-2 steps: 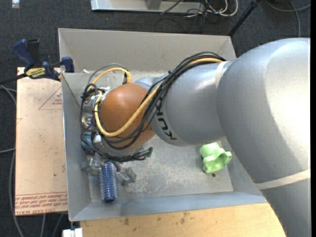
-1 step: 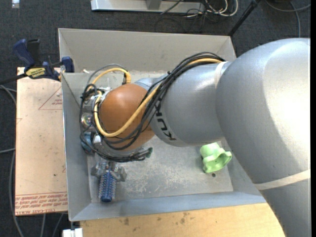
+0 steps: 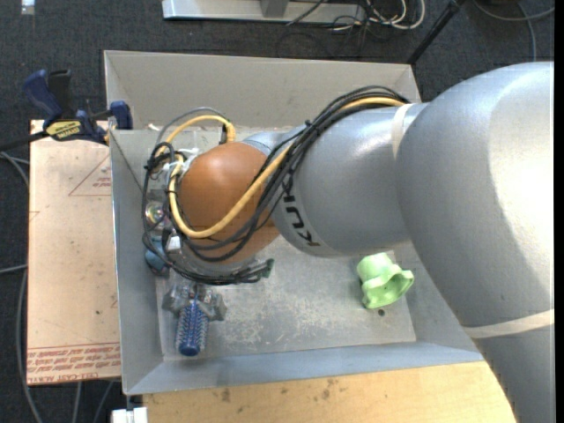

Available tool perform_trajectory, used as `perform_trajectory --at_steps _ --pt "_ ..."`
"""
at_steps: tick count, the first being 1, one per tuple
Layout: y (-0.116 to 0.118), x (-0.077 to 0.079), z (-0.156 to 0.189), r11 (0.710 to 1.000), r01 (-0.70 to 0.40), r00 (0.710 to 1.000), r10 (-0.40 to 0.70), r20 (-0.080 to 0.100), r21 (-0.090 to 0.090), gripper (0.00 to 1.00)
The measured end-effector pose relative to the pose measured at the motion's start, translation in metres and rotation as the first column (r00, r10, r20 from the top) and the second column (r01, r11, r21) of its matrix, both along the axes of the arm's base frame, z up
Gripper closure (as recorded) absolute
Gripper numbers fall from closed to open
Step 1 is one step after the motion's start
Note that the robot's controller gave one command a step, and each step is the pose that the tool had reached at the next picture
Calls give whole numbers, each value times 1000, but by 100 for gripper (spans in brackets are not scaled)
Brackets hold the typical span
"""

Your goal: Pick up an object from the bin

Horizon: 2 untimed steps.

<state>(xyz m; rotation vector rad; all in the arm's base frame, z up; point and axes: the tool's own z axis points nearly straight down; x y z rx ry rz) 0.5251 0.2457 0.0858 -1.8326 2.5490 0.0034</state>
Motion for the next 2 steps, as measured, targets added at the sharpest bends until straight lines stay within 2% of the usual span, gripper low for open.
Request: perform_trajectory --at_steps 1,2 --pt "1 0 28 1000 3 1000 -3 1 0 100" --pt "2 0 28 1000 6 1000 -6 -2 0 100"
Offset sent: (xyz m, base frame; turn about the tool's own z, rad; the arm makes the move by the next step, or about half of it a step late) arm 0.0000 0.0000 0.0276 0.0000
